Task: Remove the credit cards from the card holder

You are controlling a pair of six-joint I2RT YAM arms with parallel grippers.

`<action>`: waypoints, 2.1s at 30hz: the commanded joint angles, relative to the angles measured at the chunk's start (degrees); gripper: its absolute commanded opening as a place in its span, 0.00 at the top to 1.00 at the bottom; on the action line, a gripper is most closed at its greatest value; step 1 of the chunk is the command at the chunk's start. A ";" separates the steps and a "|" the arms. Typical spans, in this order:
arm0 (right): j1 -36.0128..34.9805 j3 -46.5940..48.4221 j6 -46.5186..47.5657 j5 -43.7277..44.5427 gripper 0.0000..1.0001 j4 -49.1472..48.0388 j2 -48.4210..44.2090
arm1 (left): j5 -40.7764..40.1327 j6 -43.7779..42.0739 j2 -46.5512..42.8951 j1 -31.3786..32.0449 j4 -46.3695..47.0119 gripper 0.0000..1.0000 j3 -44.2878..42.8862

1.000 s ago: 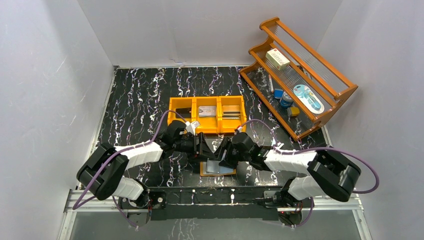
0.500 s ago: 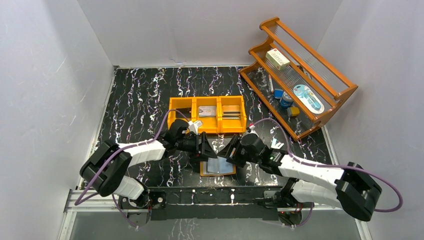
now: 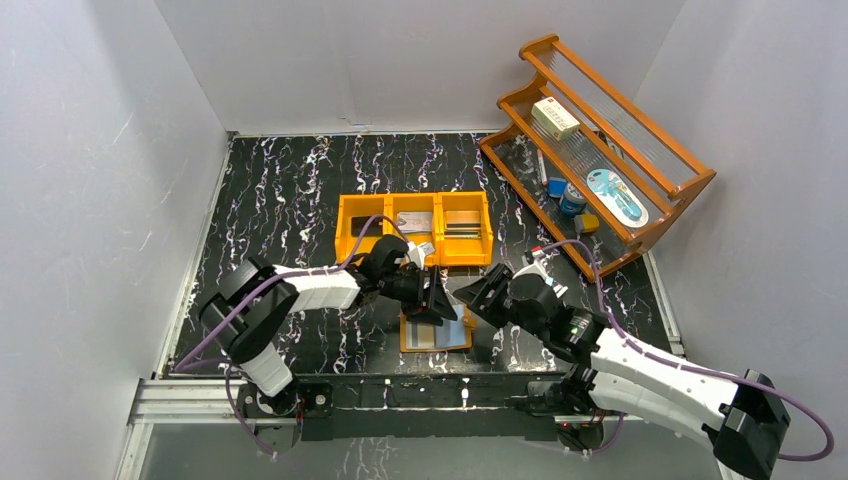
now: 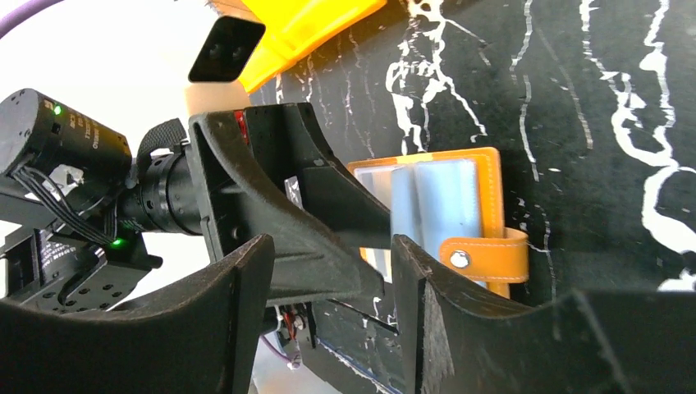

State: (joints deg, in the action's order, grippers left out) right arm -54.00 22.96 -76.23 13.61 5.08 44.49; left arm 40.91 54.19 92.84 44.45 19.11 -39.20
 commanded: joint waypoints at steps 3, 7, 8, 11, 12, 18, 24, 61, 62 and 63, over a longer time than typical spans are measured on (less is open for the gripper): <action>0.16 -2.13 -2.20 4.57 0.38 2.02 -4.15 | -3.07 -2.30 3.89 1.74 -6.42 0.42 -3.90; 0.07 -2.48 -2.82 4.16 0.39 2.14 -3.97 | -8.24 -3.26 0.55 1.96 -9.47 0.36 -2.85; 0.11 -2.48 -2.87 3.93 0.39 2.02 -3.66 | -8.63 -4.02 -0.22 1.94 -10.58 0.35 -3.08; 0.14 -2.40 -2.20 3.10 0.40 0.86 -2.62 | -11.45 -6.15 -3.05 1.92 -15.19 0.33 -4.98; 0.12 -2.25 -1.65 2.70 0.41 0.21 -2.23 | -12.70 -6.51 -4.47 1.89 -16.22 0.32 -5.28; 0.09 0.53 2.82 -0.81 0.45 -3.05 1.72 | -23.37 -10.99 -10.26 1.87 -27.18 0.28 -8.89; 0.05 4.18 7.27 -5.18 0.50 -6.44 6.31 | -26.67 -13.15 -13.04 1.81 -31.10 0.26 -10.07; -13.29 42.67 15.36 6.13 0.32 29.35 51.71 | -63.10 3.72 -49.15 0.20 -54.48 0.31 -0.09; -13.72 43.51 15.44 6.23 0.31 29.91 52.76 | -63.36 4.26 -49.70 0.16 -55.02 0.31 0.14; -14.09 44.21 15.56 6.25 0.31 30.17 53.78 | -63.40 4.55 -50.21 0.16 -55.29 0.31 0.41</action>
State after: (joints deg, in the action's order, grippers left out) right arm -66.76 63.16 -61.17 14.81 28.03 94.67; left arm -17.72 55.31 44.18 44.86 -31.31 -40.27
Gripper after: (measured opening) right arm 0.681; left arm 0.688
